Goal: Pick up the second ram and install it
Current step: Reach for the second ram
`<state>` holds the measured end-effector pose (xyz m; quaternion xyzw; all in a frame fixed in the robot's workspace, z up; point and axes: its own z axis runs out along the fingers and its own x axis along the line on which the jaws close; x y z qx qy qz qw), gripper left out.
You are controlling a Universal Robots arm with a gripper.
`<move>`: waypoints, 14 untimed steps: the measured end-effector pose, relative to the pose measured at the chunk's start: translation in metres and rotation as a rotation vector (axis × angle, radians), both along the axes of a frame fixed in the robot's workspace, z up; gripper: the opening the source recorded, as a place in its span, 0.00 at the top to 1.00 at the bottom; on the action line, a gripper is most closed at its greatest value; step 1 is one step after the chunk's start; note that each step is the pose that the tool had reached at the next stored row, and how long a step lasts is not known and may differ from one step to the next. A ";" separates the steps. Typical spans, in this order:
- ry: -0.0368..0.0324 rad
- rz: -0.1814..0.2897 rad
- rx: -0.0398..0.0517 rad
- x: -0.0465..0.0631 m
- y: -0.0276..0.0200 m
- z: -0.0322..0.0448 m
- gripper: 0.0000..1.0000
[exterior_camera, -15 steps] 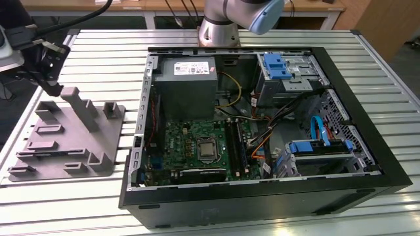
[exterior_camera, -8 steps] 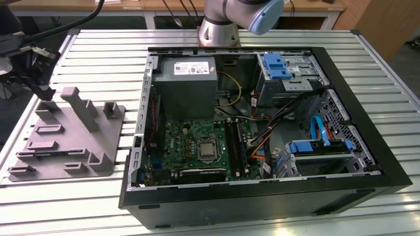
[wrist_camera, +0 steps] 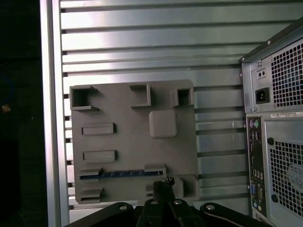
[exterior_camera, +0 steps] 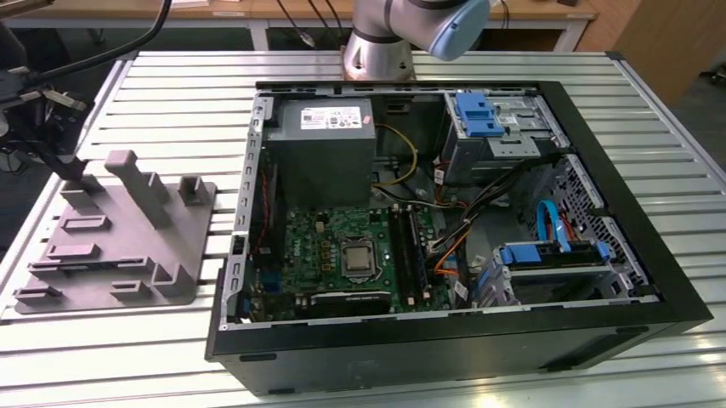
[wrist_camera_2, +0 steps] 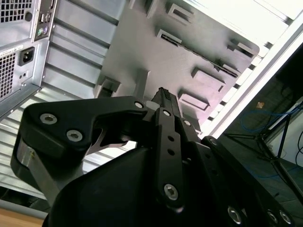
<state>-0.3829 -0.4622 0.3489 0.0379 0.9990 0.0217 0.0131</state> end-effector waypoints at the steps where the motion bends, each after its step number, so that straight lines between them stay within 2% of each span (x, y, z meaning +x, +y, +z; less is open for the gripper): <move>1: 0.0000 0.000 0.0000 -0.001 -0.0003 -0.0007 0.90; 14: 0.0000 0.000 0.0000 -0.015 -0.0040 -0.0099 0.90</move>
